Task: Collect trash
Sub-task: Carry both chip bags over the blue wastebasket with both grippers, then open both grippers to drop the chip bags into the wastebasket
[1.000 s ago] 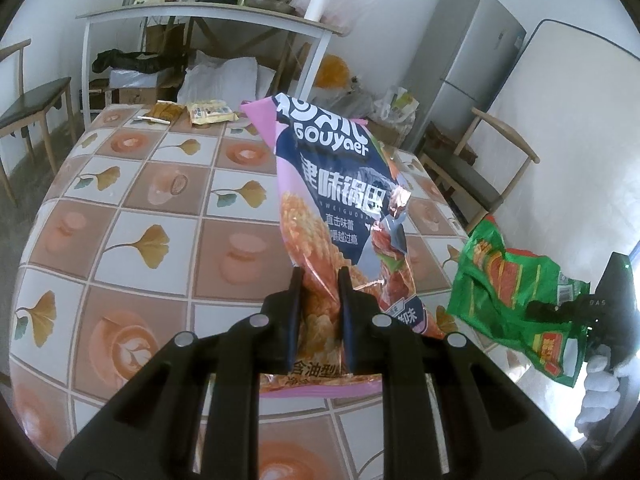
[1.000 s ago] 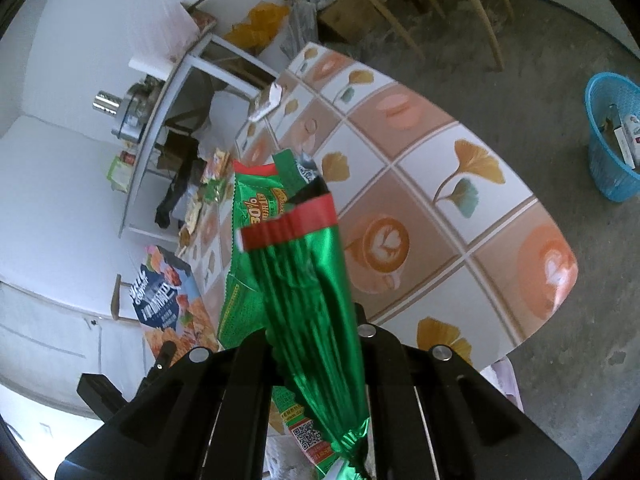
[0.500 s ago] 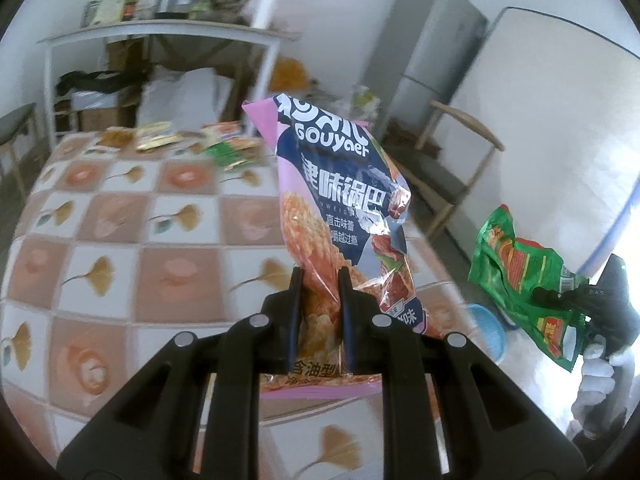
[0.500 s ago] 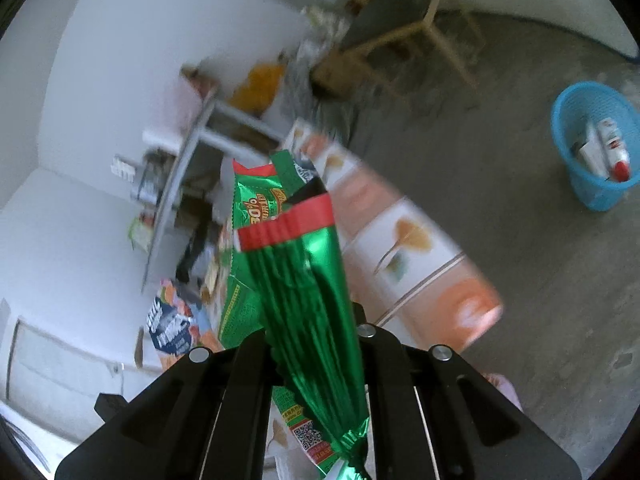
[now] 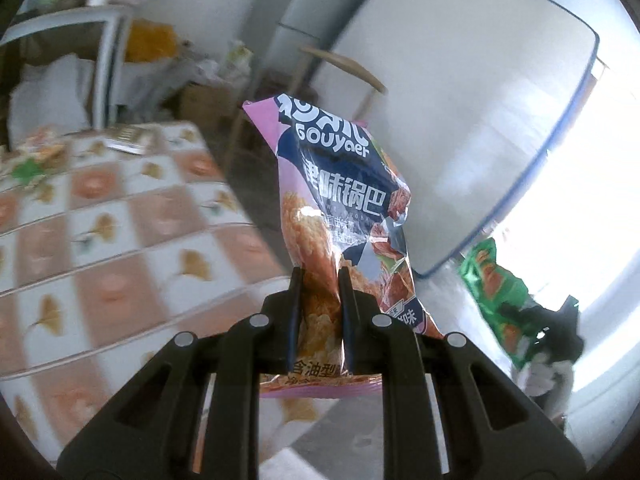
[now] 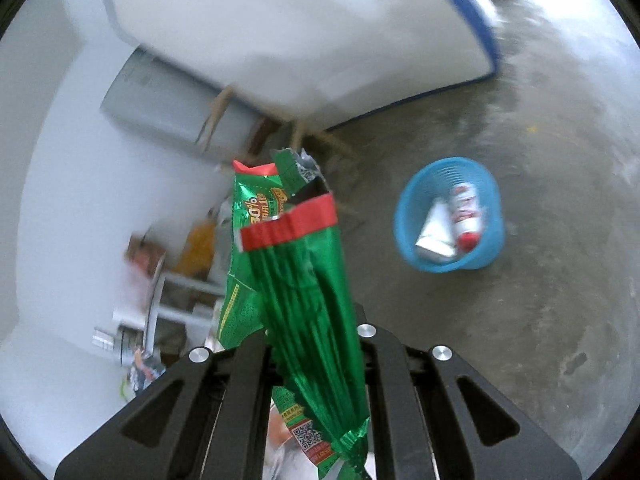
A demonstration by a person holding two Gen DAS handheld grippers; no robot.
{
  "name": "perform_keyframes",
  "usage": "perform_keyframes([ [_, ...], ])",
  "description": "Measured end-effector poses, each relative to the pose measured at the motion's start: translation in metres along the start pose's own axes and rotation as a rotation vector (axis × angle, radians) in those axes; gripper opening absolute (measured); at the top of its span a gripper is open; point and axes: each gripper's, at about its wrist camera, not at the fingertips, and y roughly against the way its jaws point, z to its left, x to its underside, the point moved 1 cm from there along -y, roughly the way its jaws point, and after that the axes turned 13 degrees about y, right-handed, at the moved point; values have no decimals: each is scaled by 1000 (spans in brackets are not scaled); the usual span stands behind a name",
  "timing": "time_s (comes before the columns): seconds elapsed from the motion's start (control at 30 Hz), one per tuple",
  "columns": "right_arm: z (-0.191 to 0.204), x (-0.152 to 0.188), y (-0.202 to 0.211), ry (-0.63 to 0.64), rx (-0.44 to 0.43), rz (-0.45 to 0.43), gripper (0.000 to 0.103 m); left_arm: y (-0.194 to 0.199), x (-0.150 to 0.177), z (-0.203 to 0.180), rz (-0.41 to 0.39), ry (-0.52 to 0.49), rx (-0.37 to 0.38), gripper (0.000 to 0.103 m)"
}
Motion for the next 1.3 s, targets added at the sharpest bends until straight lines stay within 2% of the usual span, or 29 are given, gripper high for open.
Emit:
perform_keyframes([
  [0.1,-48,-4,-11,-97,19,-4,6,-32,3,-26,44,-30,14,16],
  [0.23,-96,-6,-54,-163,38,62,6,-71,9,-51,103,-65,22,16],
  [0.4,-129,-17,-138,-213,37,166,6,-121,11,-71,194,-84,22,16],
  [0.53,-150,-27,-214,-215,96,223,7,-165,6,-84,250,-110,3,16],
  [0.63,-160,-33,-249,-193,116,240,9,-199,2,-91,302,-130,-13,16],
  [0.7,-169,-40,-277,-161,162,255,11,-233,1,-98,352,-152,-33,16],
  [0.73,-174,-44,-290,-132,176,270,17,-244,0,-100,368,-154,-40,16],
  [0.77,-182,-46,-304,-93,215,299,31,-265,2,-103,399,-155,-58,16],
  [0.8,-190,-46,-312,-68,289,319,36,-278,5,-105,422,-155,-67,16],
  [0.83,-195,-46,-314,-43,331,320,41,-293,9,-108,449,-154,-73,16],
  [0.97,-200,-50,-301,49,375,293,57,-342,20,-119,516,-159,-88,16],
  [1.1,-199,-50,-264,88,406,221,60,-392,32,-126,586,-100,-81,17],
  [1.23,-197,-37,-203,49,383,122,60,-453,47,-129,672,65,-59,17],
  [1.3,-196,-25,-177,33,367,95,60,-484,58,-128,701,125,-72,17],
])
